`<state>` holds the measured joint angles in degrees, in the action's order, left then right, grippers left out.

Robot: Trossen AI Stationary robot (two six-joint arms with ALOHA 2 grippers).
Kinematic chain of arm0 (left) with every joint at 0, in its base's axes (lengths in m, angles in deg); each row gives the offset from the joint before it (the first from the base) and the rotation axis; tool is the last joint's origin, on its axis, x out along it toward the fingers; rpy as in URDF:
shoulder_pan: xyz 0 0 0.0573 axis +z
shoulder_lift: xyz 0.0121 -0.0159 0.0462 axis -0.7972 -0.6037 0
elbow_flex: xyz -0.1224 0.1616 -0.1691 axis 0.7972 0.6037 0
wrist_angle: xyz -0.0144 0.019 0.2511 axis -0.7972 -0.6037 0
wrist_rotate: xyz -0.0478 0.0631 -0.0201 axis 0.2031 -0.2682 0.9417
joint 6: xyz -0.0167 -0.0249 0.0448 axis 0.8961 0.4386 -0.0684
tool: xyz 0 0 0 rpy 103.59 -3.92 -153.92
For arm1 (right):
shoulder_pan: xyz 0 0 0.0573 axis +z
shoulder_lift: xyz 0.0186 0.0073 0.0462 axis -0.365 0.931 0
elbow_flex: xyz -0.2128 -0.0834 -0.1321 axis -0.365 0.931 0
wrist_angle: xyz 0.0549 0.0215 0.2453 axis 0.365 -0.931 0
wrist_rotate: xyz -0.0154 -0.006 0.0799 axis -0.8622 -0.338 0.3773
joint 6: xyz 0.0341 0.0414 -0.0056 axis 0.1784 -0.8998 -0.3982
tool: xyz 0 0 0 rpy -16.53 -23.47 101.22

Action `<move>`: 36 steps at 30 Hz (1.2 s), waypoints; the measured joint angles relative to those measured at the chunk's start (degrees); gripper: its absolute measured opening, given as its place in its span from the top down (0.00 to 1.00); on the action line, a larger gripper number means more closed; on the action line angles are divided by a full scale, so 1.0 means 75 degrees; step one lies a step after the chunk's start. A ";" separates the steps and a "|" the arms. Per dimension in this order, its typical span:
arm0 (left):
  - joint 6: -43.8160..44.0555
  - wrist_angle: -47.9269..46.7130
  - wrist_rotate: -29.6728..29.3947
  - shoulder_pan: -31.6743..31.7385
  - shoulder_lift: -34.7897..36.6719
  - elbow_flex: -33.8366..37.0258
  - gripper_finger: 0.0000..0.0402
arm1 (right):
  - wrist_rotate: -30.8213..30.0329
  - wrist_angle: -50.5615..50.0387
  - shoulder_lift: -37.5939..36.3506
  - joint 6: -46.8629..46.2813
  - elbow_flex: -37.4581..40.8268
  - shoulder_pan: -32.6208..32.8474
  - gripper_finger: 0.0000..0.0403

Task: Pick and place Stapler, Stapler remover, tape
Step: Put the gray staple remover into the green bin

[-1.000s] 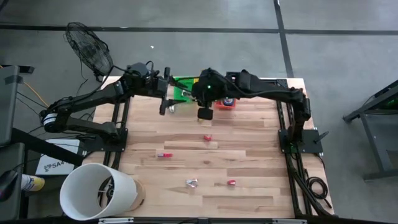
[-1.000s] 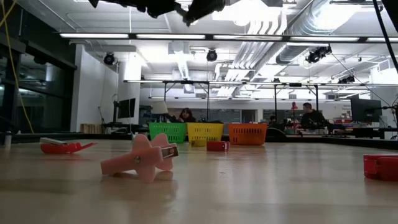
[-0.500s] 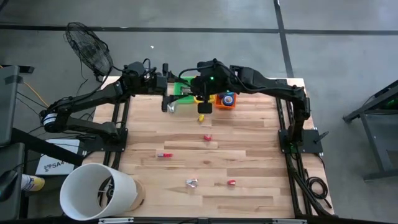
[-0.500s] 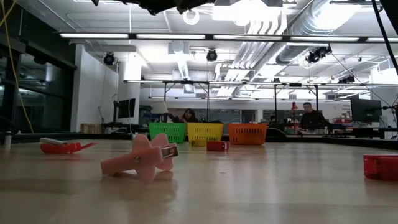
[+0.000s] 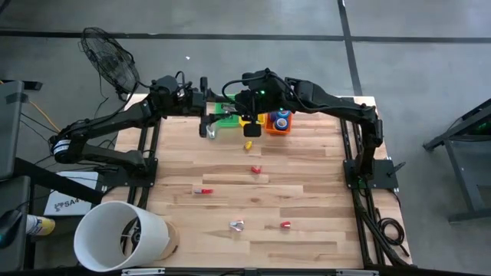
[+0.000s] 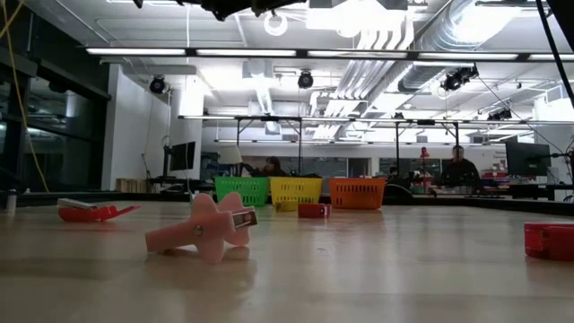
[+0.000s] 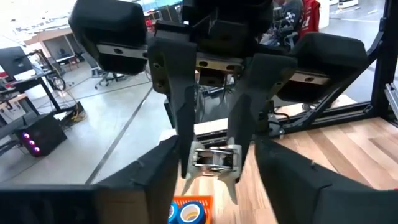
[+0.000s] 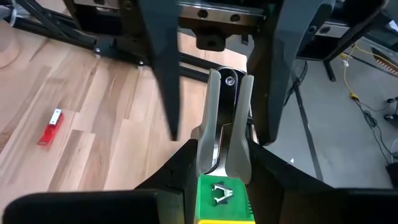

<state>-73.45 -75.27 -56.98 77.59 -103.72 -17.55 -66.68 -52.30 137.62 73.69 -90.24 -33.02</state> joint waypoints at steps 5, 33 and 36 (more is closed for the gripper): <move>-0.0016 0.0001 0.0002 0.0000 0.0000 0.0000 0.68 | 0.0068 0.0002 0.0000 0.0000 0.0000 -0.0003 0.77; -0.0248 -0.0342 -0.1766 0.0000 -0.0354 0.0000 0.80 | -0.2435 -0.1465 -0.0691 -0.1230 0.0000 -0.0137 0.43; -0.0230 -0.0484 -0.2291 0.0000 -0.0800 0.0000 0.80 | -0.2726 -0.1961 -0.0903 -0.1613 0.0000 -0.0327 0.42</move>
<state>-75.17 -78.90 -74.16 77.59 -109.72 -17.55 -87.12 -67.01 130.85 61.59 -90.24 -35.48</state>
